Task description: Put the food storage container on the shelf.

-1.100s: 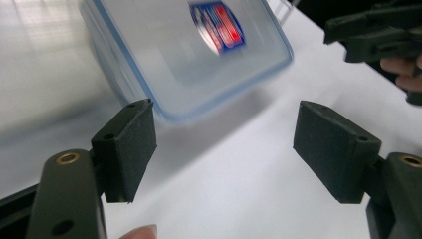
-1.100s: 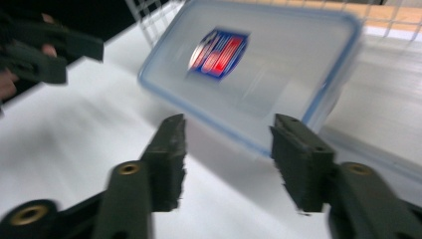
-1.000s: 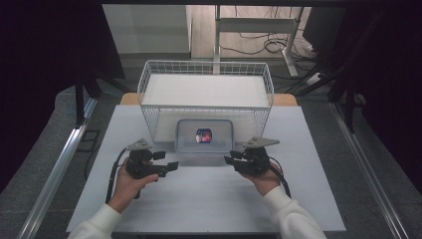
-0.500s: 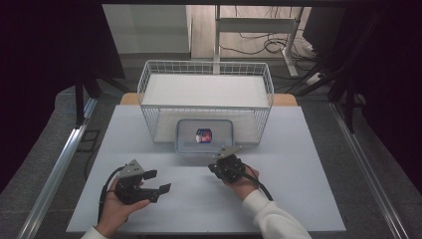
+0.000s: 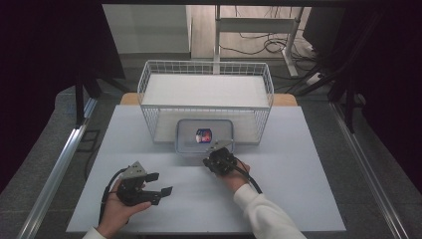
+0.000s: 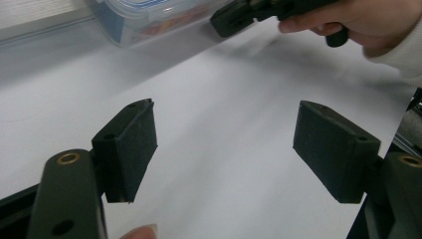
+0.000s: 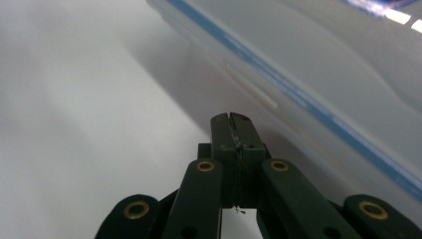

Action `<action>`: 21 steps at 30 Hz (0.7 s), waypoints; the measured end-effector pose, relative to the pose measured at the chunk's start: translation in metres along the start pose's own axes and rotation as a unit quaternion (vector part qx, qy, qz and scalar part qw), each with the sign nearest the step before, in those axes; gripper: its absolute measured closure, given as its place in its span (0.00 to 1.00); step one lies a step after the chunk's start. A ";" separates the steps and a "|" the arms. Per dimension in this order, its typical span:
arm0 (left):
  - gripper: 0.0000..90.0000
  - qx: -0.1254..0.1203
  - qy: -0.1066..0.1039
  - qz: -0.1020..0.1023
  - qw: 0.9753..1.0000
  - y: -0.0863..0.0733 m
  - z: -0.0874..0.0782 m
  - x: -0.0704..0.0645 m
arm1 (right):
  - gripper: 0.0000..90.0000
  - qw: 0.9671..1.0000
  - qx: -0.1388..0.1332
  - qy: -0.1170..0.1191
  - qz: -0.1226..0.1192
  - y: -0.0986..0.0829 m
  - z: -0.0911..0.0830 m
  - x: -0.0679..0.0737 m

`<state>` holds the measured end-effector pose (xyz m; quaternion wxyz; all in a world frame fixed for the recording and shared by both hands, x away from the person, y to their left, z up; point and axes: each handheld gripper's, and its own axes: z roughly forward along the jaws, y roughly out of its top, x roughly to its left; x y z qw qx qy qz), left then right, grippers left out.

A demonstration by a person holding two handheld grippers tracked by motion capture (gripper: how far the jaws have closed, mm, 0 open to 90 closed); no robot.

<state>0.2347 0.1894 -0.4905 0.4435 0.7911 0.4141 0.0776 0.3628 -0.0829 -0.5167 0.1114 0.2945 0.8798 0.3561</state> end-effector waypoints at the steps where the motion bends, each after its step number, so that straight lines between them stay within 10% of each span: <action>1: 0.28 0.000 0.001 0.000 1.000 0.000 0.000 0.000 | 0.98 1.000 0.000 -0.005 -0.001 0.002 0.002 0.000; 9: 0.28 -0.002 0.002 -0.005 1.000 0.000 -0.003 0.002 | 0.99 0.999 -0.010 -0.028 -0.032 0.006 0.008 0.005; 21: 0.27 -0.001 -0.002 -0.013 1.000 0.000 -0.003 0.003 | 0.99 0.999 -0.032 -0.034 -0.014 0.013 0.004 0.001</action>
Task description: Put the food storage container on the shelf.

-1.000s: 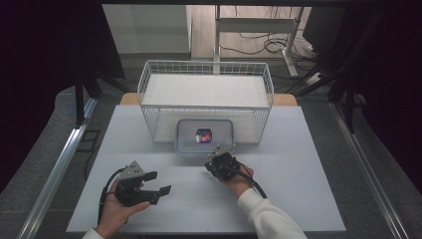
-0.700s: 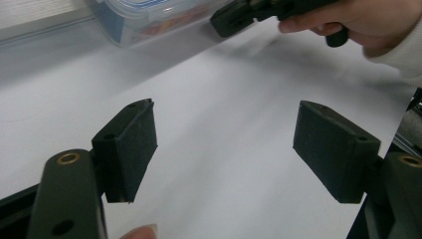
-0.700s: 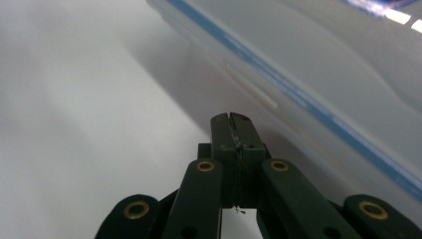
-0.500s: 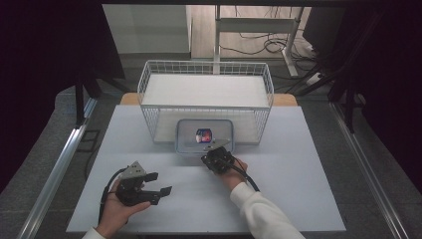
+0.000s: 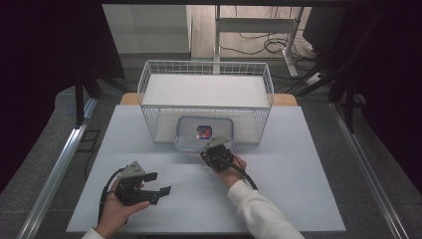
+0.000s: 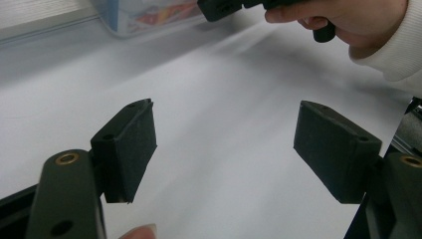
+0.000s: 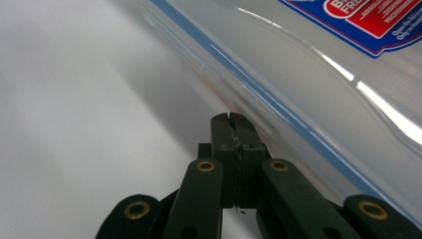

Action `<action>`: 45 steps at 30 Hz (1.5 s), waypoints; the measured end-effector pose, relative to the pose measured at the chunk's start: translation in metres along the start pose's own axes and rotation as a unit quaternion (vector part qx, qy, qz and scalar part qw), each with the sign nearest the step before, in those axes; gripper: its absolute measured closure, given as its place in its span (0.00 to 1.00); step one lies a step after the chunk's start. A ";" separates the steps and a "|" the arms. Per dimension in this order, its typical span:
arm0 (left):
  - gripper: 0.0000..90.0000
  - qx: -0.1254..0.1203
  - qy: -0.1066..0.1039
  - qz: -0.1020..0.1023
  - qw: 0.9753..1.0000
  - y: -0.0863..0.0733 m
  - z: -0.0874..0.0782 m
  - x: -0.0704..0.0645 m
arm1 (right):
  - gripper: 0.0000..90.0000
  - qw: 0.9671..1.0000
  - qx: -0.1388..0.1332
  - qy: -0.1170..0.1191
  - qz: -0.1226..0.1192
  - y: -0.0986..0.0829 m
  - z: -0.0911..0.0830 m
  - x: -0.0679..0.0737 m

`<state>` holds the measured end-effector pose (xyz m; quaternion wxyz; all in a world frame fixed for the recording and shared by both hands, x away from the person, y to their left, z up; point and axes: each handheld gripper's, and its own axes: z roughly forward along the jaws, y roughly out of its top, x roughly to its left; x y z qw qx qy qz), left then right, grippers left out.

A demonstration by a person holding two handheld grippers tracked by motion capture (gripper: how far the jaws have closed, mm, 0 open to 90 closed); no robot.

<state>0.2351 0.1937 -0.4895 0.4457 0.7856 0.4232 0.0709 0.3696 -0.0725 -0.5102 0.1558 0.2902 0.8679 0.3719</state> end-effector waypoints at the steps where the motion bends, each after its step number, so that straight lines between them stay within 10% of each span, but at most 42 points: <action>1: 0.27 0.000 -0.001 -0.001 1.000 0.000 0.000 0.000 | 0.99 1.000 -0.002 -0.005 0.002 0.002 -0.001 0.000; 12: 0.27 -0.002 0.000 -0.003 1.000 0.000 -0.001 0.002 | 0.99 0.998 -0.012 -0.021 0.061 0.002 0.007 -0.023; 45: 0.27 0.006 0.010 -0.010 1.000 -0.002 0.003 0.008 | 0.99 0.995 -0.012 -0.037 0.091 0.024 0.028 -0.047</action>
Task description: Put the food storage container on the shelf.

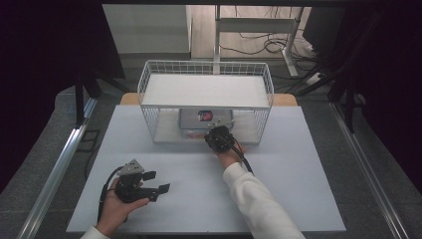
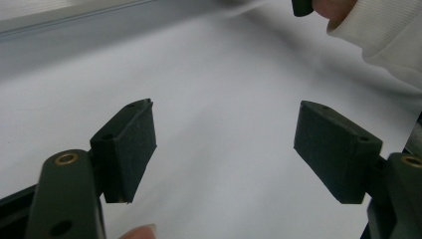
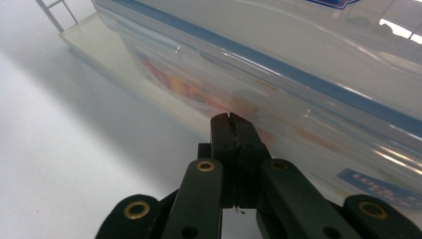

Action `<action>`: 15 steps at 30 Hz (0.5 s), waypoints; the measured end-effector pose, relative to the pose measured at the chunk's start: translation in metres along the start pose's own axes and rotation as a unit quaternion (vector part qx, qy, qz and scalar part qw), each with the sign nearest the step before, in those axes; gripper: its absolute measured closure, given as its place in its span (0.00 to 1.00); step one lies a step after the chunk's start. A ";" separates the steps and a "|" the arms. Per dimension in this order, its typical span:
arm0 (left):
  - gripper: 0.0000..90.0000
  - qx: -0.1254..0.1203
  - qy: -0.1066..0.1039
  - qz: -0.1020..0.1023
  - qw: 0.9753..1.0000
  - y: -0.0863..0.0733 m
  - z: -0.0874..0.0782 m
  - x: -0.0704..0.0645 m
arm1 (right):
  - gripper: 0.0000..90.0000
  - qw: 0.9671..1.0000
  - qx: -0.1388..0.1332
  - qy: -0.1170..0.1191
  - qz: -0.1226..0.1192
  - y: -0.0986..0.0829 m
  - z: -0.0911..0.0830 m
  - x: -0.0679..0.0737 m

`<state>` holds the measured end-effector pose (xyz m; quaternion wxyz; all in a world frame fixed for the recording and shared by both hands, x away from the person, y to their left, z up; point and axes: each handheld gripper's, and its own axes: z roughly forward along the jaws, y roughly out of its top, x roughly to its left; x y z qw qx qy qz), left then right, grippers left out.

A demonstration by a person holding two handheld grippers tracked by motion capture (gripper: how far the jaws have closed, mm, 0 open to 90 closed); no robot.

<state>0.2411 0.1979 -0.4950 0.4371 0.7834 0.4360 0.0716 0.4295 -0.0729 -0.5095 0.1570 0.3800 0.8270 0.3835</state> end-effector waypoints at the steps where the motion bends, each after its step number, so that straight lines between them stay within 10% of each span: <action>1: 0.27 0.000 0.001 0.000 1.000 -0.001 0.000 0.000 | 0.99 1.000 -0.002 0.001 0.001 0.000 0.001 -0.001; 8: 0.27 -0.006 0.002 -0.004 1.000 -0.002 -0.002 -0.001 | 0.99 1.000 -0.005 0.002 -0.003 0.000 -0.005 0.001; 15: 0.27 -0.007 0.008 -0.003 1.000 -0.003 -0.004 0.001 | 0.99 0.999 -0.010 0.020 -0.039 -0.005 -0.047 0.008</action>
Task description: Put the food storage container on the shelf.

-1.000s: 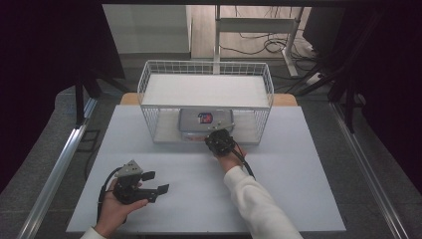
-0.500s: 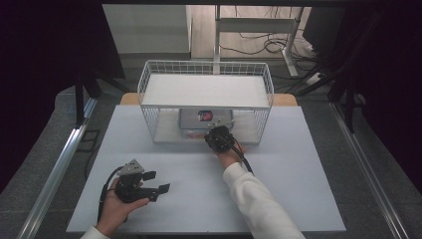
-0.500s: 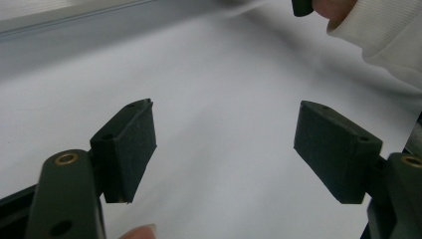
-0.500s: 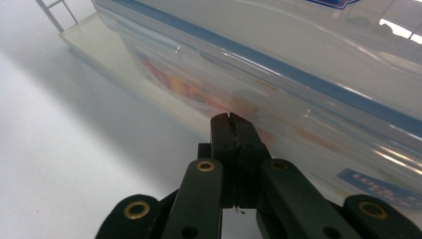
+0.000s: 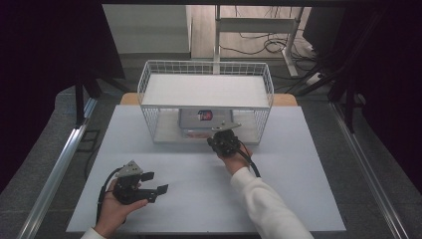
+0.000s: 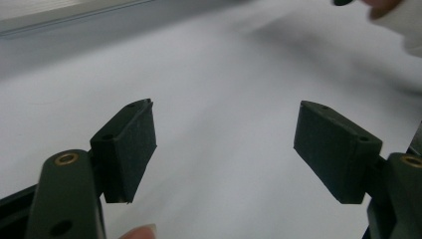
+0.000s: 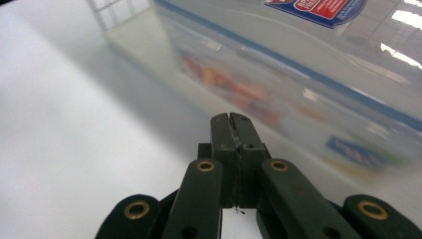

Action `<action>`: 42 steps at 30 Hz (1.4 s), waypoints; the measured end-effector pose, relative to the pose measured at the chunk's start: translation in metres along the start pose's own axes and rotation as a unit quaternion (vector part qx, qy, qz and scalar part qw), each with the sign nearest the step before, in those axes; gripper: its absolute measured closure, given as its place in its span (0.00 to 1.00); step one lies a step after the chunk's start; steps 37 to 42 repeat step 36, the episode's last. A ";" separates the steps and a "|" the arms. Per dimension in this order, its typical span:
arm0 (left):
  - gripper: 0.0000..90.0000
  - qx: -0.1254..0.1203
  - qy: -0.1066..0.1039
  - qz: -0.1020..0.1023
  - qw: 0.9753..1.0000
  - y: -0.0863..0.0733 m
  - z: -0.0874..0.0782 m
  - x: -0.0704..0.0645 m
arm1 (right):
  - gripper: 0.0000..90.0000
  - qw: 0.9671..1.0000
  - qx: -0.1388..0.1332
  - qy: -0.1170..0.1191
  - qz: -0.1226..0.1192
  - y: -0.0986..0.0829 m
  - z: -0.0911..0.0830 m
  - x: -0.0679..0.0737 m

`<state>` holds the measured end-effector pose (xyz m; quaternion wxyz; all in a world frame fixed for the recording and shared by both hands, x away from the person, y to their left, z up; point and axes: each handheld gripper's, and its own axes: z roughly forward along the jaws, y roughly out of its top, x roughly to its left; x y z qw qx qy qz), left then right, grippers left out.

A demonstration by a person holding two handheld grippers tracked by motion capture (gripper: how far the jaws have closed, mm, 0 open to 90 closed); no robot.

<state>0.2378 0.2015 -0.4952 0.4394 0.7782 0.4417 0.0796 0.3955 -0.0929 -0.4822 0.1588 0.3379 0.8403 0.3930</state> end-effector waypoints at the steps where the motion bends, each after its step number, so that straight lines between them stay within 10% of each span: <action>1: 0.27 -0.001 0.001 -0.001 1.000 0.000 0.000 0.000 | 0.99 1.000 0.000 0.003 -0.003 -0.002 -0.008 0.001; 15: 0.27 0.002 0.016 0.001 1.000 -0.002 0.004 0.000 | 0.99 0.999 0.017 0.017 -0.030 -0.099 -0.138 -0.005; 19: 0.27 0.003 0.016 0.003 1.000 0.000 0.008 -0.002 | 0.98 0.999 0.020 0.027 0.003 -0.122 -0.160 -0.007; 28: 0.27 0.008 0.028 0.008 1.000 -0.002 0.010 -0.003 | 0.46 0.999 0.009 0.006 0.033 -0.130 -0.160 -0.013; 42: 0.27 0.009 0.028 0.013 0.999 -0.002 0.009 -0.002 | 0.32 0.999 0.009 -0.018 0.036 -0.130 -0.159 -0.015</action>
